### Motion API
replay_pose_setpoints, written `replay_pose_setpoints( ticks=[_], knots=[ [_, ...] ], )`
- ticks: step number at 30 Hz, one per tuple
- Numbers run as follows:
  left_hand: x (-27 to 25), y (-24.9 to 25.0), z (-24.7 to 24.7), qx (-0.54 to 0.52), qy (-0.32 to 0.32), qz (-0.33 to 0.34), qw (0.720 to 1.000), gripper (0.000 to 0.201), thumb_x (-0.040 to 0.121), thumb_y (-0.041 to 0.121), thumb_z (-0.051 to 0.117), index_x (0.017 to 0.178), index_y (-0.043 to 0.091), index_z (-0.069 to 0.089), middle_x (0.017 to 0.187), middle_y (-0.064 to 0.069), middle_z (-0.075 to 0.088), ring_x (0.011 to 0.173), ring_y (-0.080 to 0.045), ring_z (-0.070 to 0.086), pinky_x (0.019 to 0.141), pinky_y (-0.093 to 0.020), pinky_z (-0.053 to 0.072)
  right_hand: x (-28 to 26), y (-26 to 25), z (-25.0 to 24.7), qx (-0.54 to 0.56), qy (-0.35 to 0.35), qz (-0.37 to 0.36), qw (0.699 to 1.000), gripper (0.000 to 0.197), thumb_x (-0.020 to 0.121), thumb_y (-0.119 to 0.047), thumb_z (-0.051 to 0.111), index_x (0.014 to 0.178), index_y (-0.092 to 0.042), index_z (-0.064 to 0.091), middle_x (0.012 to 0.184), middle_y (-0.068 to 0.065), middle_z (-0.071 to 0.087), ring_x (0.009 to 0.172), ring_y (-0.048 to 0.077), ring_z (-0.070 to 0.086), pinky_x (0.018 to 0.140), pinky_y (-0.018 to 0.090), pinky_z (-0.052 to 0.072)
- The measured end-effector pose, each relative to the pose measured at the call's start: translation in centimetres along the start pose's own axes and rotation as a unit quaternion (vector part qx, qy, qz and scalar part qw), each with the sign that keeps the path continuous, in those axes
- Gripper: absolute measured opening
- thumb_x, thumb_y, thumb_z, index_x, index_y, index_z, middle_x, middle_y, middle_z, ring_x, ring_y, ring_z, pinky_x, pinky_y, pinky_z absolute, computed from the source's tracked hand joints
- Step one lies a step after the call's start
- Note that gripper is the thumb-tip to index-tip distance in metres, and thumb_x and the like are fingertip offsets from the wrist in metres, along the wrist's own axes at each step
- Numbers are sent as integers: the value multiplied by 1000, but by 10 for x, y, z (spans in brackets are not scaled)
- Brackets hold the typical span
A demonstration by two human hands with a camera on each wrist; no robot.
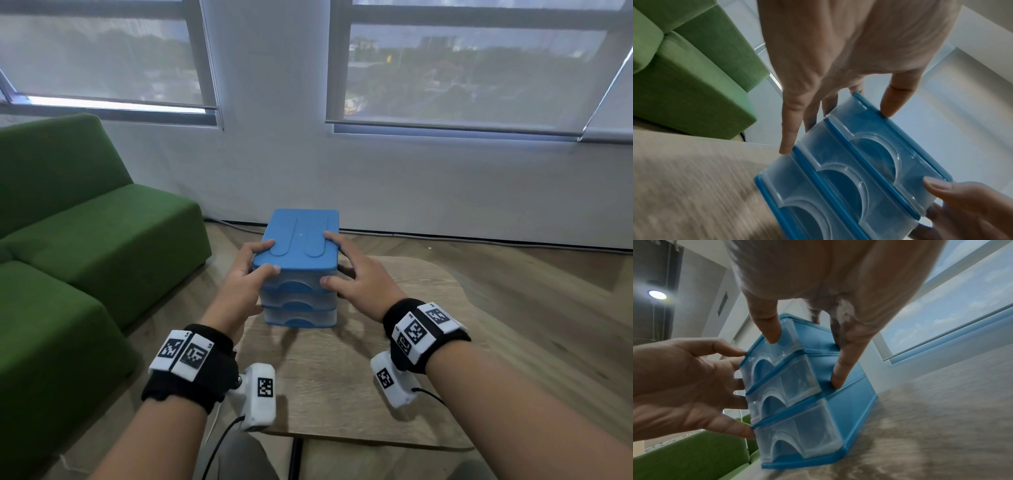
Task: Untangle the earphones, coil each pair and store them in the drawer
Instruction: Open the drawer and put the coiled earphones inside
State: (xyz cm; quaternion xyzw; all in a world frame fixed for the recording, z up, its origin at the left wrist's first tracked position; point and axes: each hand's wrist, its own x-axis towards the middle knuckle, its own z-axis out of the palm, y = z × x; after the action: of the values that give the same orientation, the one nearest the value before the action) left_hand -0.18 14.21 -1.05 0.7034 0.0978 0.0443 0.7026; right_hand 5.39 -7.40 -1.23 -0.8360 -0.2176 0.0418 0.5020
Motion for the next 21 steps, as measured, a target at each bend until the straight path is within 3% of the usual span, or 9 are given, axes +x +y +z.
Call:
replay_pose_setpoints(
  ticks=[5, 9, 14, 17, 20, 21],
  knots=[
    [1, 3, 2, 14, 11, 1, 1000, 27, 103, 29, 58, 127, 42, 59, 130, 3, 60, 117, -22, 60, 81, -40, 52, -4, -7, -4, -2, -10, 9, 1000, 78, 69, -49, 67, 142, -54, 38, 147, -7, 51, 128, 21, 58, 98, 48, 57],
    [4, 2, 6, 77, 39, 36, 996, 25, 101, 38, 64, 124, 40, 57, 122, 4, 63, 97, -15, 60, 68, -34, 45, -5, -12, -9, -26, -20, 20, 999, 82, 68, -43, 69, 143, -55, 37, 146, -7, 53, 115, 17, 62, 91, 37, 55],
    [10, 11, 5, 140, 36, 29, 989, 29, 99, 38, 66, 125, 34, 56, 121, -2, 60, 88, -15, 56, 63, -32, 42, -3, -17, -21, -46, -42, 55, 997, 81, 74, -29, 69, 143, -58, 39, 145, -4, 53, 124, 20, 61, 106, 48, 51],
    [16, 19, 3, 184, 36, 13, 982, 30, 95, 40, 71, 121, 37, 57, 123, -8, 60, 89, -22, 56, 68, -33, 44, -2, -23, -26, -55, -54, 61, 995, 79, 85, -13, 66, 150, -48, 39, 151, -2, 50, 133, 19, 54, 107, 39, 48],
    [18, 26, 4, 207, 36, 11, 978, 33, 95, 35, 71, 124, 35, 56, 123, -11, 60, 87, -21, 55, 67, -36, 47, -2, -23, -28, -58, -62, 56, 995, 81, 86, -9, 64, 154, -43, 36, 154, 1, 47, 136, 19, 51, 91, 26, 46],
    [18, 28, 6, 214, 33, 13, 976, 35, 96, 33, 70, 128, 34, 56, 125, -9, 58, 88, -20, 54, 74, -39, 50, -3, -23, -28, -55, -67, 57, 995, 81, 86, -9, 64, 154, -42, 36, 155, 2, 46, 137, 19, 50, 90, 23, 45]
  ],
)
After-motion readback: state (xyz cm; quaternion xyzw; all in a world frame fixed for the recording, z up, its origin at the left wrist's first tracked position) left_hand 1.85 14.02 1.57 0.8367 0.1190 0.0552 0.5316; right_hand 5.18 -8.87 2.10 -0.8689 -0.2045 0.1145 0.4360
